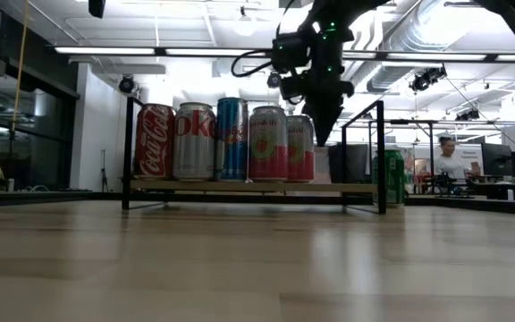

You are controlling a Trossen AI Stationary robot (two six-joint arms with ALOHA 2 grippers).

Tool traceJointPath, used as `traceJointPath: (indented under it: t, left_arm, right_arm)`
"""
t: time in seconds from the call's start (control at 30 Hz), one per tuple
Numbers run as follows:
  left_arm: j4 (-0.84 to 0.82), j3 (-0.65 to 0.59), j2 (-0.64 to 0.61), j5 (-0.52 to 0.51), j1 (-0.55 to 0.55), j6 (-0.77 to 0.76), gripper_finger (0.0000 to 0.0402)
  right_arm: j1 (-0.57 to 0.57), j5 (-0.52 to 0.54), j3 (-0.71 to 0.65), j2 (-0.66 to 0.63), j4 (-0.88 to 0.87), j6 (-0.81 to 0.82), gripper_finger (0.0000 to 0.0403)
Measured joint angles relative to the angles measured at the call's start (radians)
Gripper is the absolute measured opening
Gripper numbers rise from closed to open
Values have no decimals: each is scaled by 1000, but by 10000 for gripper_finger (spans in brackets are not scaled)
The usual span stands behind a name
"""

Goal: Place canned beverage on shelf
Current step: Put the pink soda can on the shelf aligned with the other pink soda can

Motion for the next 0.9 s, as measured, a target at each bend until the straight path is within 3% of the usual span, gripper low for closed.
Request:
traceJointPath:
  t: [0.17,0.9]
  left_arm:
    - [-5,0,16,0,0,-8,3]
    - [-9,0,88,11,0,-57,0]
  right_arm:
    - [9,50,0,0,60,-36,0]
    - [20,-8,0,1,269,-25,0]
